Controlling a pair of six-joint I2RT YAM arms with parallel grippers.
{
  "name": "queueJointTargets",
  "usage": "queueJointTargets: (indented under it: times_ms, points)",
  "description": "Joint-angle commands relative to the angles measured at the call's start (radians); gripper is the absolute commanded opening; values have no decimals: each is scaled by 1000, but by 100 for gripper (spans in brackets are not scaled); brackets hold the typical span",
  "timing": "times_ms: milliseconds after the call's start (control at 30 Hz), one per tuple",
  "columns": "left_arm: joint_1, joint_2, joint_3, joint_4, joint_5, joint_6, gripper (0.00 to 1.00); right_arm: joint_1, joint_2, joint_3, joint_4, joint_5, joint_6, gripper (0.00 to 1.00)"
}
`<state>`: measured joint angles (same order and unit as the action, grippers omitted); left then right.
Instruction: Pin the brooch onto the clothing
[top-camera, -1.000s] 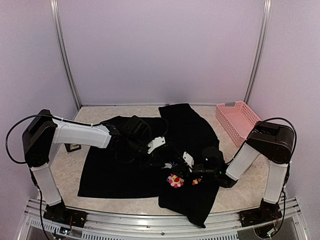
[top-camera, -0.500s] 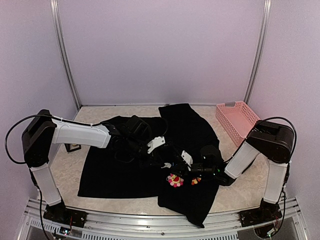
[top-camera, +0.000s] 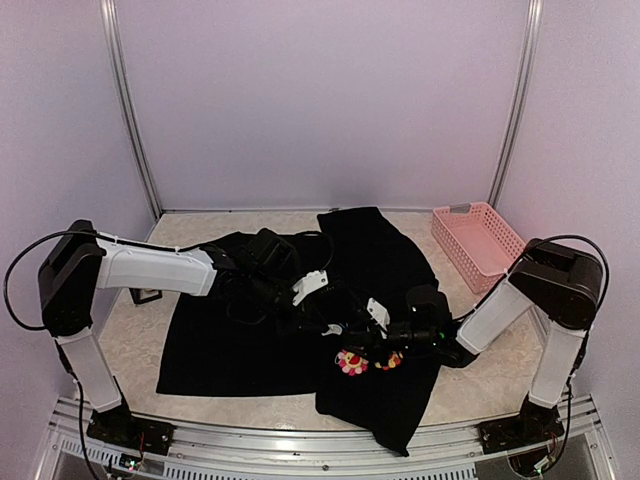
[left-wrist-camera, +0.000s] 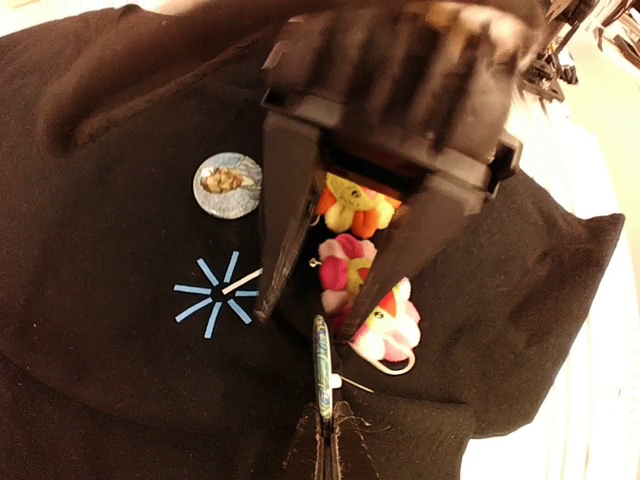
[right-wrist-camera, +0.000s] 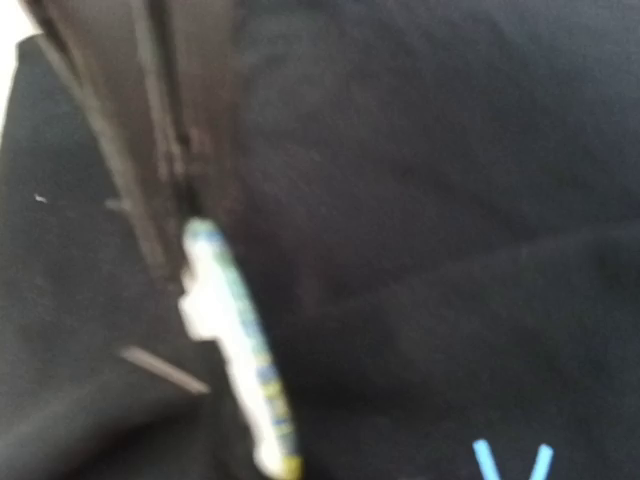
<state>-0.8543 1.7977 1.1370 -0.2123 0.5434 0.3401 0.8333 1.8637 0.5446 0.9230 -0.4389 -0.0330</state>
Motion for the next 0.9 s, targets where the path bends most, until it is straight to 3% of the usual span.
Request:
queueJointTargets:
  times_ms: [0,67,300,667,867]
  points:
    - [2,-40,-8,31,42,-12,0,-18,-48,-75,172,-114,8,44]
    - [3,-41,-8,32,41,-12,0,-21,-30,-90,250,-145,25,52]
    - [6,-42,-10,34,48,-10,0,-30,61,-45,387,-175,106,62]
    - [6,-38,-9,37,54,-4,0,-30,138,25,373,-201,91,46]
    - [7,-40,-9,38,56,-1,0,-30,145,31,351,-181,69,41]
